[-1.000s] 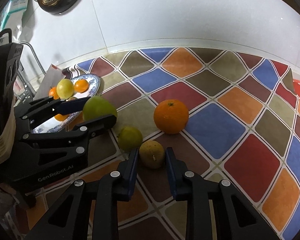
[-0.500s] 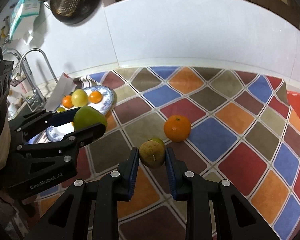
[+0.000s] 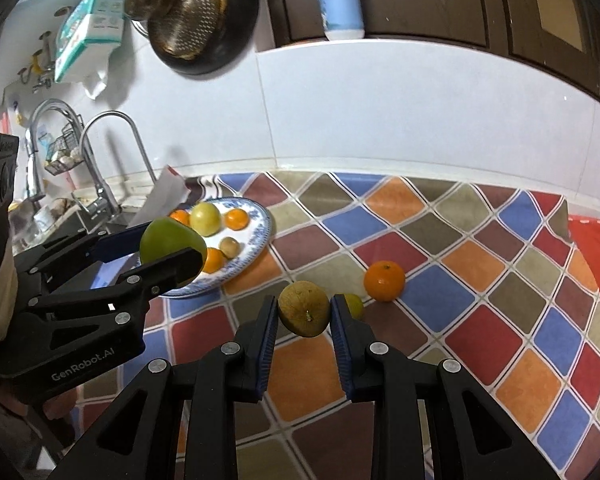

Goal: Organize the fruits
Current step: 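Carry the pomelo and the yellow pear over the plate and lower them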

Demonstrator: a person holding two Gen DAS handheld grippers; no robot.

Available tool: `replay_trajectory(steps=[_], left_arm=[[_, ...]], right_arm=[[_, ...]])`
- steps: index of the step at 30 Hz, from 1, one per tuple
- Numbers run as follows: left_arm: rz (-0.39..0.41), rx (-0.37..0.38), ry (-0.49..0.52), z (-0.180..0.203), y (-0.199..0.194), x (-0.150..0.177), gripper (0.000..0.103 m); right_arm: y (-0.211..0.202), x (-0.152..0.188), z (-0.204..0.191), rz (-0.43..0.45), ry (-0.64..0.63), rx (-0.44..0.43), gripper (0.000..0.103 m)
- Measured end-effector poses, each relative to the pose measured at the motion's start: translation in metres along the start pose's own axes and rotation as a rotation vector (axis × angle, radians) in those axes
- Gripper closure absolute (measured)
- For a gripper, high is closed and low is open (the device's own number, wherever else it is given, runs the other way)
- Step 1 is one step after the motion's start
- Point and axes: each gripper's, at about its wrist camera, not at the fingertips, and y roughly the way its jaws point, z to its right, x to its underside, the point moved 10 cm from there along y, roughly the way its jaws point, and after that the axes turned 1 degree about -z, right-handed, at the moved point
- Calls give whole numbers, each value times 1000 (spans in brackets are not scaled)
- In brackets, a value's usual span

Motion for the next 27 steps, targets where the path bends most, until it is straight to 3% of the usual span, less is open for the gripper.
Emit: replay_trajectory(steps=[14, 27], left_arm=[[65, -73, -41, -36, -54, 2, 54], [90, -144, -50, -80, -70, 2, 54]], right_arm=[[-24, -16, -50, 77, -59, -58, 75], [-12, -34, -92, 108, -97, -102, 75]])
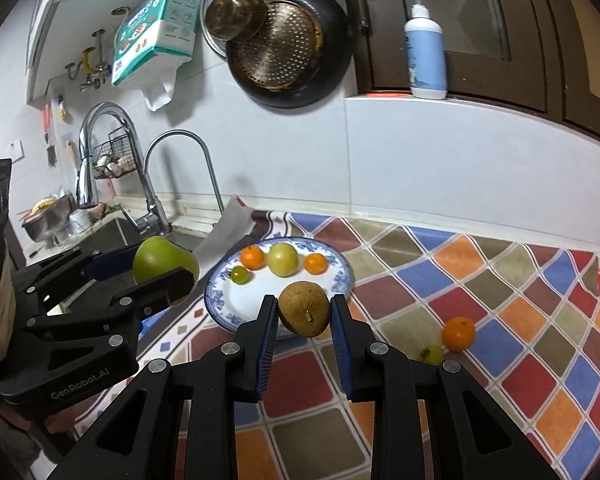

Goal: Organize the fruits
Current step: 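Carry the pomelo and the yellow pear over the plate and lower them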

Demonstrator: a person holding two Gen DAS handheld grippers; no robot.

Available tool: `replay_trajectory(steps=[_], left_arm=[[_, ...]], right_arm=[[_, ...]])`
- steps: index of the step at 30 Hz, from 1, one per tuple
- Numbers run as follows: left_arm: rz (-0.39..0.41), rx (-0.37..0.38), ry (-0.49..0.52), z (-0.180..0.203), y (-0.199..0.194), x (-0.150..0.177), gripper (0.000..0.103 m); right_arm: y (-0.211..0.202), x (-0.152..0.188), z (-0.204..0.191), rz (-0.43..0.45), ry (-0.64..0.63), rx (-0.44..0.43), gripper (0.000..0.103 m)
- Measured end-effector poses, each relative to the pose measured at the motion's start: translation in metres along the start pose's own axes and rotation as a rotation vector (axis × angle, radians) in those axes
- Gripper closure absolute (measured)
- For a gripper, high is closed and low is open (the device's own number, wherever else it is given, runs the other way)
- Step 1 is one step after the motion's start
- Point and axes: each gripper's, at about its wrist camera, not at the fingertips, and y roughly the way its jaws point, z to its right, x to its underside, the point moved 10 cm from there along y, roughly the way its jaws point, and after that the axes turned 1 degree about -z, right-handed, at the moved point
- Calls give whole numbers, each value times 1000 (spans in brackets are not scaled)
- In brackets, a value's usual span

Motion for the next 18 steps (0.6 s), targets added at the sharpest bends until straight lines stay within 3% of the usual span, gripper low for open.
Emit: replay_trajectory(steps=[18], left_arm=[[-3, -37, -38, -45, 39, -11, 54]], right_arm=[[57, -35, -21, -9, -53, -39, 75]])
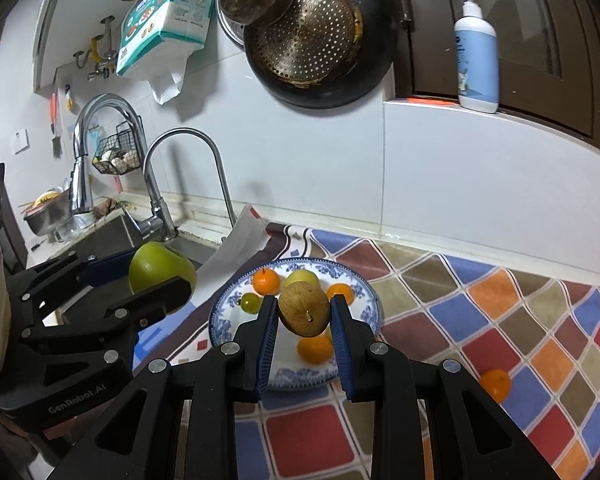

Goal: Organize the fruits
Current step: 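Carry the pomelo and the yellow pear over the plate and lower them, then open the left gripper releasing the pomelo while the right gripper releases the pear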

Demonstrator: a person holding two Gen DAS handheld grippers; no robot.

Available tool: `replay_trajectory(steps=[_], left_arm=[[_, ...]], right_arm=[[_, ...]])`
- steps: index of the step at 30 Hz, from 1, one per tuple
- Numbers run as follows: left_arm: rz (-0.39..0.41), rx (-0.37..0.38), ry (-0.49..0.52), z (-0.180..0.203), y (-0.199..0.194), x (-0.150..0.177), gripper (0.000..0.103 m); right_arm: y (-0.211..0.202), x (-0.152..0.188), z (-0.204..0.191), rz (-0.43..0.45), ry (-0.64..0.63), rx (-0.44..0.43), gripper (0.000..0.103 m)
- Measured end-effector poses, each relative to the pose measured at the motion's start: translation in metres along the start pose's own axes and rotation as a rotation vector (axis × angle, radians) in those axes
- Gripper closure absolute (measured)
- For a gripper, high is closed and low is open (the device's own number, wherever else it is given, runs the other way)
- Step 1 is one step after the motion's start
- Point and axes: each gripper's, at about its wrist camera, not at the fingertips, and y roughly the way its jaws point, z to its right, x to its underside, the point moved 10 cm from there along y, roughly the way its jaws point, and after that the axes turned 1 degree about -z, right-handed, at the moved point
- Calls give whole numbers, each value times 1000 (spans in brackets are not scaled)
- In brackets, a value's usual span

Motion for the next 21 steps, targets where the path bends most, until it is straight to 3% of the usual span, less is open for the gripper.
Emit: replay_trajectory(steps=[21], left_arm=[[-98, 24, -21, -12, 88, 12, 54]], right_arm=[[93, 1, 14, -107, 8, -26, 75]])
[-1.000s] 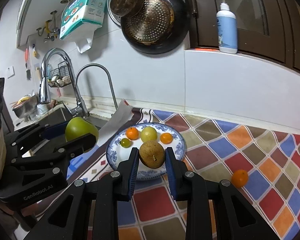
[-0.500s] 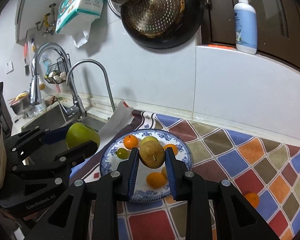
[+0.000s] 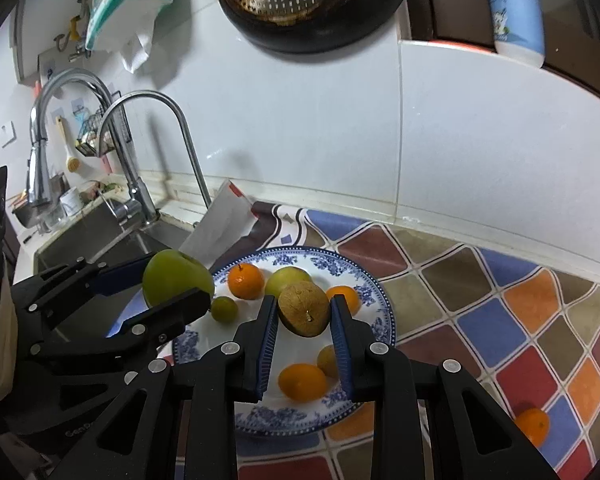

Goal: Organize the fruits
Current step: 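Open the left gripper releasing the pomelo while the right gripper releases the pear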

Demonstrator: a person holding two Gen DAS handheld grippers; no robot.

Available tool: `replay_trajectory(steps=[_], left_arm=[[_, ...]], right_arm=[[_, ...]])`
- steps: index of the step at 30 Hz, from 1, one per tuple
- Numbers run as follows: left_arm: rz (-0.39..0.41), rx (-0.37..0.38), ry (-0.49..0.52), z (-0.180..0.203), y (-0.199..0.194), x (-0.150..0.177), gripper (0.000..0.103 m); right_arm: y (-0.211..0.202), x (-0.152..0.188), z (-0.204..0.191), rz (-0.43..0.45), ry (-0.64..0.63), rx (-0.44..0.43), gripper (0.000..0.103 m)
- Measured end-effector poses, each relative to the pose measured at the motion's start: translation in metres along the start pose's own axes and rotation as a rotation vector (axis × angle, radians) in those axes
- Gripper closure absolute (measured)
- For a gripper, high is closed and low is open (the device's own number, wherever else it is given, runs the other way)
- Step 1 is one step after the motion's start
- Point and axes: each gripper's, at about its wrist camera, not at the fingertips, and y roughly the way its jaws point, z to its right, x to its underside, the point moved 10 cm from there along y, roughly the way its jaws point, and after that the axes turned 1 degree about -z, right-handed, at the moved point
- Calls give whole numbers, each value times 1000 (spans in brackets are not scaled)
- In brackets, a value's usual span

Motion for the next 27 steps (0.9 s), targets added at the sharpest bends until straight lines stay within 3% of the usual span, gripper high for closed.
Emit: replay_trajectory(steps=[13, 23, 27], left_arm=[[-72, 12, 9, -4, 42, 17, 54], [-113, 17, 1, -5, 54, 22, 53], [-80, -3, -5, -10, 47, 16, 47]], right_arm=[[48, 17, 10, -96, 31, -14, 75], [56, 19, 15, -104, 33, -1, 75], [56, 20, 17, -114, 48, 4, 65]])
